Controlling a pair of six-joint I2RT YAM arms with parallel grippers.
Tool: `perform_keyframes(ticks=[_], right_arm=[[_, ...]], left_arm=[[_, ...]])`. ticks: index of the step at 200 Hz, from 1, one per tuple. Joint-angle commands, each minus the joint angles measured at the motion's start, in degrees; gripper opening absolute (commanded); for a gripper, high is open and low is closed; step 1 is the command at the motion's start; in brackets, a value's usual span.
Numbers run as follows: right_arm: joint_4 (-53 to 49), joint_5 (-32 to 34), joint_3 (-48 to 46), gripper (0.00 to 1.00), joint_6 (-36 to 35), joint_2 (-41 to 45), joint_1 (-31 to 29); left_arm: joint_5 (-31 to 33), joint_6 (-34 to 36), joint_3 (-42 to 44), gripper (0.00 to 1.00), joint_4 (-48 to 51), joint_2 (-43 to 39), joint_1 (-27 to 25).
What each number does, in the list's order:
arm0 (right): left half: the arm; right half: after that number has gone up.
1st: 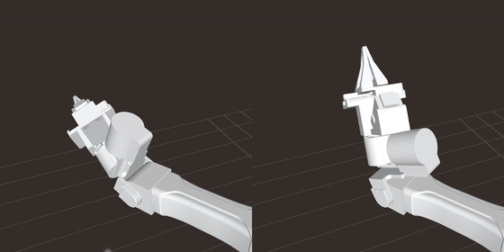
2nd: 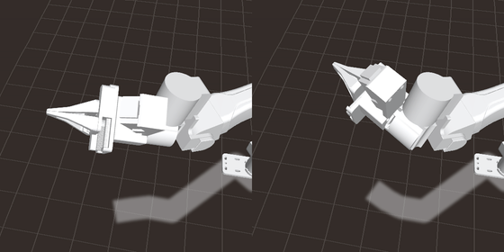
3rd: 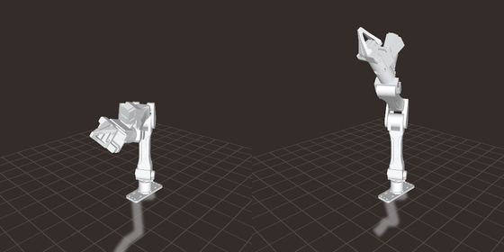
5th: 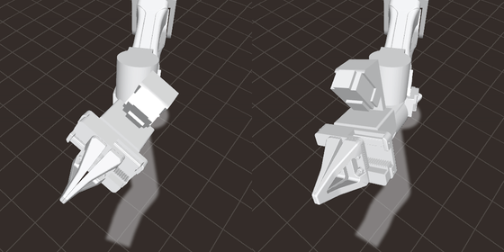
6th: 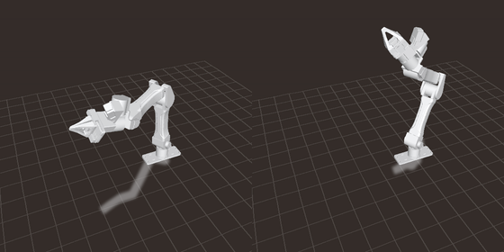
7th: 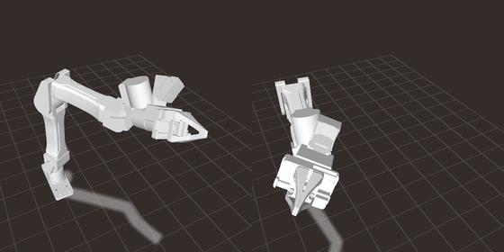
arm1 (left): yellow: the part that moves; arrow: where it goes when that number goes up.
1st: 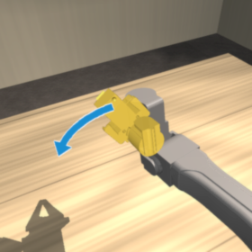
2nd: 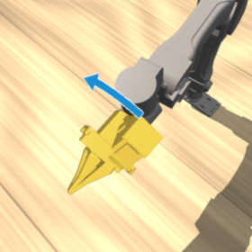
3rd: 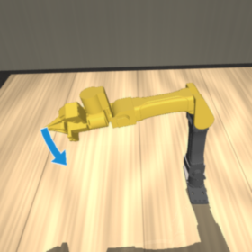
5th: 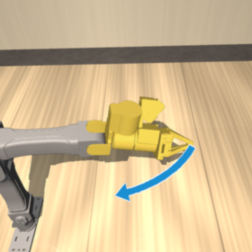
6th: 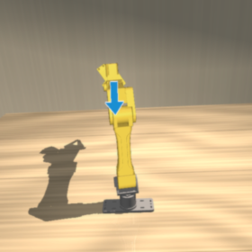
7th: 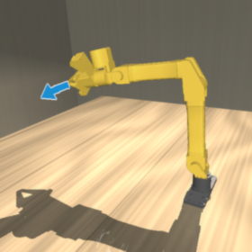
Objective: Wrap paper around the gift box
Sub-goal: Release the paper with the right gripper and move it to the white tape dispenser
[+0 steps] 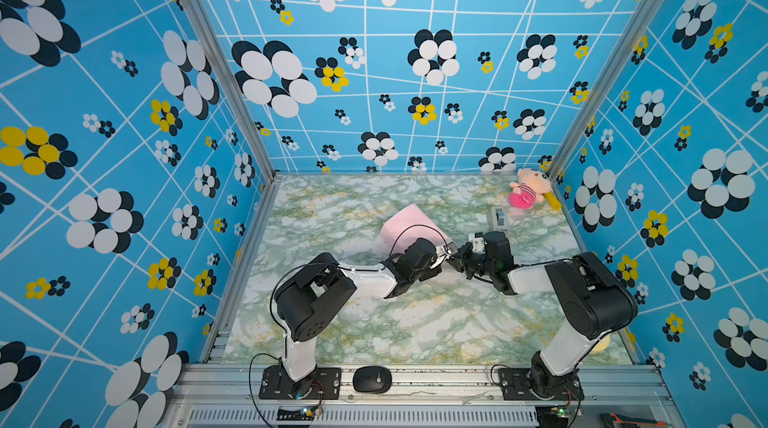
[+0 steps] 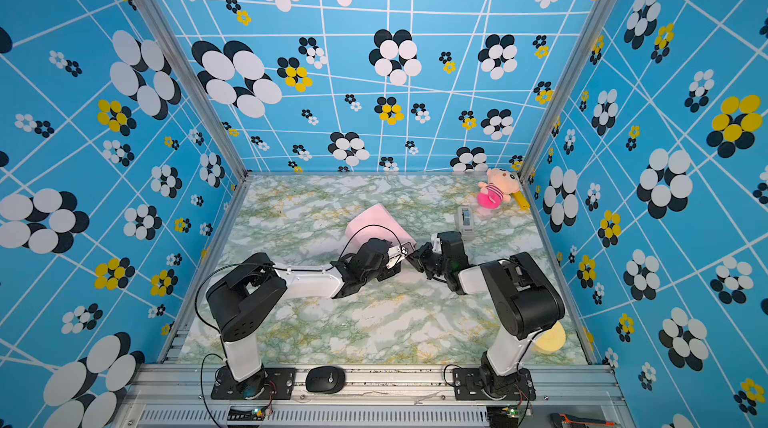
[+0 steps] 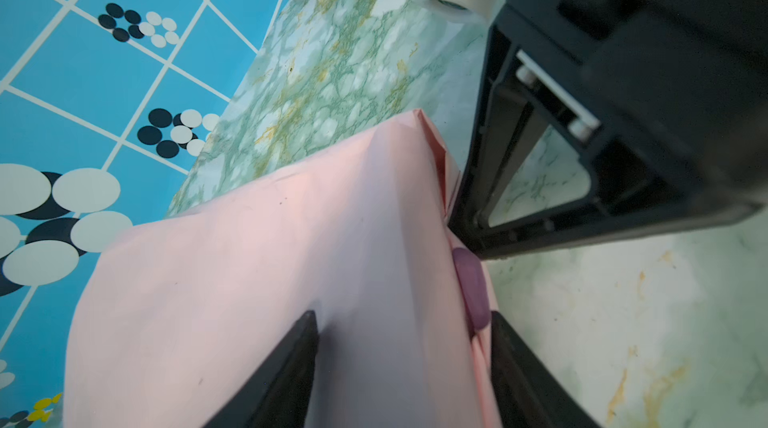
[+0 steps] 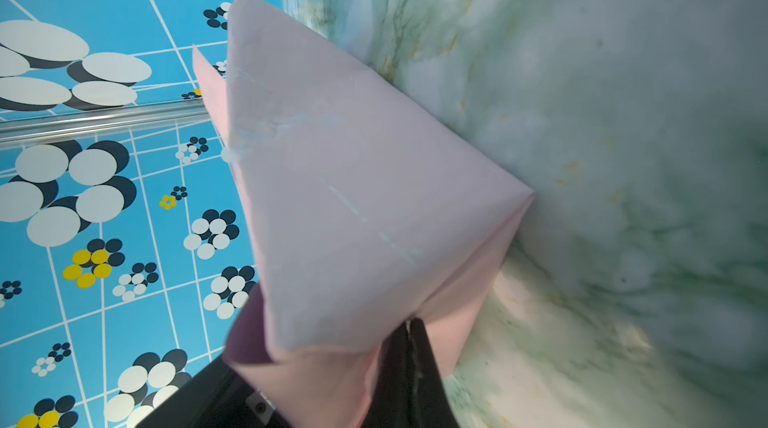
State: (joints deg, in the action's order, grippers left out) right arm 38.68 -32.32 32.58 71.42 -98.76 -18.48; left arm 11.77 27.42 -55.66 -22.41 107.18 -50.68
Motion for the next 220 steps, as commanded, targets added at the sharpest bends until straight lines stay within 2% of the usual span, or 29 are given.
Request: perform_keyframes(ticks=[1, 29, 57, 73, 88, 110, 136, 162, 186, 203, 220], right_arm=[[3.3, 0.5, 0.4, 0.02, 0.4, 0.3, -0.8], [2.4, 0.7, -0.2, 0.05, -0.7, 2.2, -0.8], [-3.3, 1.7, -1.7, 0.25, -5.1, 8.6, 0.3], [-12.3, 3.7, -1.5, 0.31, -10.3, 14.5, 1.8], [-24.7, 6.6, 0.4, 0.33, -17.0, 19.8, 3.6], [-40.4, 10.0, 5.6, 0.37, -26.5, 23.4, 5.5], [-48.6, 11.1, 11.1, 0.45, -32.8, 22.2, 7.6], [-55.7, 12.7, 17.1, 0.47, -39.0, 19.1, 11.3], [-60.9, 13.9, 22.5, 0.46, -45.0, 14.6, 19.7], [-59.7, 11.3, 24.9, 0.44, -47.8, 11.6, 24.2], [-57.3, 3.2, 27.9, 0.42, -50.1, 7.1, 29.2]], left_arm=[[-2.8, -2.5, 1.4, 0.58, 9.6, 3.5, 0.1], [-4.1, -3.3, 1.3, 0.51, 10.3, 3.1, 0.8], [-7.1, -4.7, 2.4, 0.50, 10.3, 2.3, 2.0], [-8.7, -5.7, 3.0, 0.50, 10.0, 2.2, 2.7], [-9.5, -6.2, 3.3, 0.50, 9.9, 2.3, 3.1], [-10.2, -7.1, 3.3, 0.51, 9.9, 2.5, 3.9], [-11.5, -7.9, 3.3, 0.52, 9.9, 2.5, 4.5], [-12.6, -8.8, 3.4, 0.52, 9.4, 2.3, 5.4], [-13.5, -9.2, 3.3, 0.52, 9.4, 2.3, 6.0], [-13.5, -9.3, 3.2, 0.52, 9.5, 2.5, 6.3], [-13.5, -9.5, 3.2, 0.52, 9.4, 2.5, 6.4]])
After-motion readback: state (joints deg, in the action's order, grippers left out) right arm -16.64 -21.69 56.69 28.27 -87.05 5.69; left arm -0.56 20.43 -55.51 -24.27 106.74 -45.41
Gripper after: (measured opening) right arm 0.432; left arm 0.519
